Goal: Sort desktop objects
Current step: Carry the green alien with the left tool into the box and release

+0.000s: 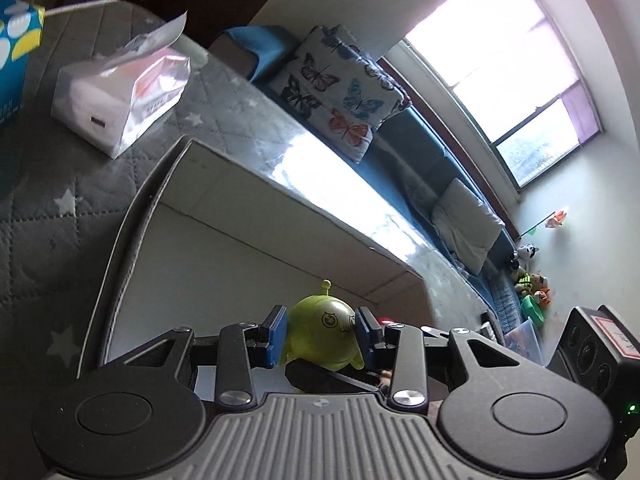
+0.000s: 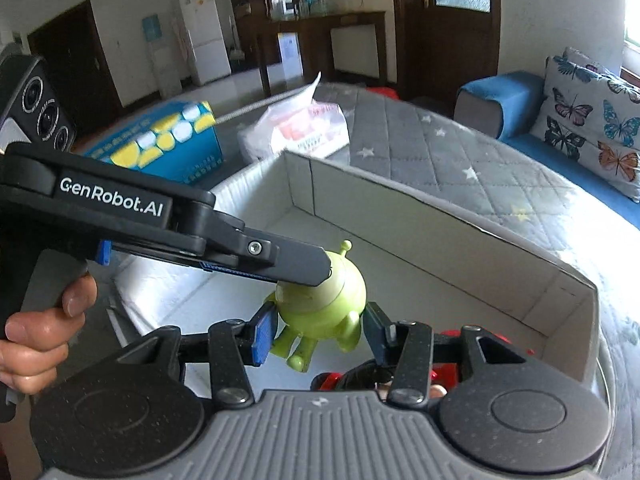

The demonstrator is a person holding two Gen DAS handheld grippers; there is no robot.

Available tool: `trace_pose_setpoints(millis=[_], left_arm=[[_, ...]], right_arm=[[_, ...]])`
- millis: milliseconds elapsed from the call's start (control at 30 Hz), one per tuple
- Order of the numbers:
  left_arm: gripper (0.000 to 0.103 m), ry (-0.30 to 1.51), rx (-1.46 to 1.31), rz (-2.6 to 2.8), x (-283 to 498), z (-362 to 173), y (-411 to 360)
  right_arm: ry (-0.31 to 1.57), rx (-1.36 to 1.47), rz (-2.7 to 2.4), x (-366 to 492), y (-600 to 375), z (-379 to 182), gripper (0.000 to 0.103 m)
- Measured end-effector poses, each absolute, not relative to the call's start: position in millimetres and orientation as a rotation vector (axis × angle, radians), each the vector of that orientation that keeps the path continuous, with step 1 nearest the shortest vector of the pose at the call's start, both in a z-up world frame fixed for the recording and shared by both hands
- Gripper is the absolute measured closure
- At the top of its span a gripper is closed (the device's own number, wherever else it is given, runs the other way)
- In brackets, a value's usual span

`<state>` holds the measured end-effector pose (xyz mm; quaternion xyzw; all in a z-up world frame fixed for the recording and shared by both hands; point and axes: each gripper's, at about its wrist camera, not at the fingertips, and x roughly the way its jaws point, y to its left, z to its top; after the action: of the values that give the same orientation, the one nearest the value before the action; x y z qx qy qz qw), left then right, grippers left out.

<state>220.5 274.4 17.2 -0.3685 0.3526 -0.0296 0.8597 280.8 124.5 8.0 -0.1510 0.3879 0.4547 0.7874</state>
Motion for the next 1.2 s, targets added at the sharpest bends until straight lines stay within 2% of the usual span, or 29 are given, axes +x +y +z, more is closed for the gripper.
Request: trace_pose_setpoints(millis=[467,600,1000,1100,1200], left_arm=[[0.064,0.781,-0.759,-0.045,226,7,272],[0.064,0.762,-0.757,-0.035,222,13,272],[0.064,0.722,-0.679,-0.067,183,39,243],[0.064,0.729,-0.656,-0.092,170,39,228],[0.064,0.735,-0.632,-0.117,156,39,213]], right_arm=[[0.867,-0.44,0.955,281,142,-10,0.055],[0.846,-0.429,0.948,276,135,-2,0.051],[0.731,-0.373,0.936,232,73,45,0.049],[0.708,-0.352,0.927,215,51,52,0.042],[0.689,-0.346,0.915,198,31,57,0.042]])
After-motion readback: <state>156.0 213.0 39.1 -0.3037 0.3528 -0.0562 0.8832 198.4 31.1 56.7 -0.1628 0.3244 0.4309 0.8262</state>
